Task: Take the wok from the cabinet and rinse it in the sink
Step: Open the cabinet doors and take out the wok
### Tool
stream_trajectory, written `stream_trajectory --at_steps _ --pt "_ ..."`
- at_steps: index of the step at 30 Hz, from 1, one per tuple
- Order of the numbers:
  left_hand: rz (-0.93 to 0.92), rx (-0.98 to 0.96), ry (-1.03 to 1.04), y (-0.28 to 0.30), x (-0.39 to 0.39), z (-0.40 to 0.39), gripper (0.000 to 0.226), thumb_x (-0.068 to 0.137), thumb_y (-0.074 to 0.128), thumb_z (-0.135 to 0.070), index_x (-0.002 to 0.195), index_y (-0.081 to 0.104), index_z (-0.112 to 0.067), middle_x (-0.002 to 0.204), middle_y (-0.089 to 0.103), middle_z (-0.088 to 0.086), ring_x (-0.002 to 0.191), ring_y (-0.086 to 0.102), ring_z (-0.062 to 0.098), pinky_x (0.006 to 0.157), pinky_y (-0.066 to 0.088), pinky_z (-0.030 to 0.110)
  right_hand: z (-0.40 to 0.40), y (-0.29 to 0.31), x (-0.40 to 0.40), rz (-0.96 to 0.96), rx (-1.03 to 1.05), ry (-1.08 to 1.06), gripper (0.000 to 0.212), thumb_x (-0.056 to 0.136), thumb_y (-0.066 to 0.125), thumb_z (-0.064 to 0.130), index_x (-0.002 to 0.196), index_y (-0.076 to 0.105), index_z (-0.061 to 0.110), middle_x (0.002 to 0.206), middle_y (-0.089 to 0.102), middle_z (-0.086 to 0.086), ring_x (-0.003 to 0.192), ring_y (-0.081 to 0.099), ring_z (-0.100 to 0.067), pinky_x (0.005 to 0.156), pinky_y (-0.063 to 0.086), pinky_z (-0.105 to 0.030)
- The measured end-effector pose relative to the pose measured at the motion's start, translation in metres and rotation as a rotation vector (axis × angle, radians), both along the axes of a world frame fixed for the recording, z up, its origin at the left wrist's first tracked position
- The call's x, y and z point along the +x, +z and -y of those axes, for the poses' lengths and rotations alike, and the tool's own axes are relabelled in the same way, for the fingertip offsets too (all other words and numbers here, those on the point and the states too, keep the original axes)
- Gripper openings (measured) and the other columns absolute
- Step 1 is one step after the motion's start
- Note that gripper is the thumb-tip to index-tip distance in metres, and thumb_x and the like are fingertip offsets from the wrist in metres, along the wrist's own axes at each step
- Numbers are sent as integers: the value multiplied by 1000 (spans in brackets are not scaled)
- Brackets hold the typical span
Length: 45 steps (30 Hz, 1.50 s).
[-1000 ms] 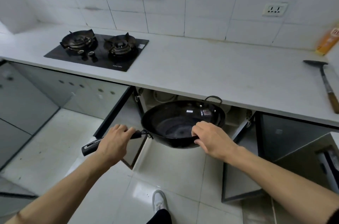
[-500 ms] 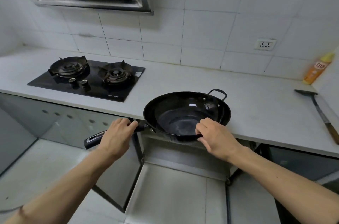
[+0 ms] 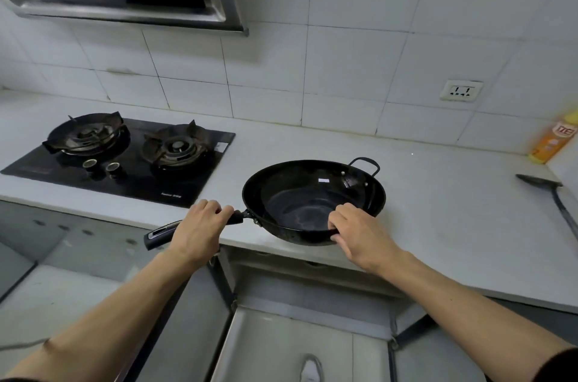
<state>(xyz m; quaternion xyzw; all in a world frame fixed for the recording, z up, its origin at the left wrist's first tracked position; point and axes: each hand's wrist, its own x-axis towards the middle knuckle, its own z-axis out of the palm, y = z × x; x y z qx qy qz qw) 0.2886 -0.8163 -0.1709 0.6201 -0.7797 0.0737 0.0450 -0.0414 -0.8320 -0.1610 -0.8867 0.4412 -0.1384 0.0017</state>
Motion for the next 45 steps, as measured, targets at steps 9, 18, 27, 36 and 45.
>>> stream_trajectory --at_steps 9,18,27,36,45 --pt "46 62 109 -1 -9 90 50 60 63 9 102 61 -16 83 57 4 74 51 27 66 46 37 108 -13 -7 36 59 35 24 78 74 13 83 51 17 83 52 4 79 49 -18 66 44 -31" --pt "20 98 124 -8 6 138 48 61 63 7 102 59 -18 85 57 3 76 50 25 68 45 34 158 -19 9 27 70 26 25 77 76 14 83 52 18 82 52 5 77 49 -18 63 37 -26" --pt "-11 109 81 -15 25 172 49 66 60 7 108 59 -18 91 58 4 82 50 25 73 45 35 180 -27 29 7 65 -21 28 74 79 14 82 52 20 80 51 7 74 49 -15 62 31 -22" --pt "-11 109 66 -26 39 191 54 62 62 9 109 60 -17 89 57 4 80 50 25 71 46 35 191 -37 41 25 66 -34 31 74 79 14 80 50 21 79 50 8 74 46 -13 62 32 -22" --pt "-32 101 76 -42 42 197 58 52 66 12 103 62 -15 85 57 5 74 50 26 65 47 35 193 -53 47 -38 88 -58 32 75 78 20 79 47 25 78 47 13 72 30 -4 62 29 -19"
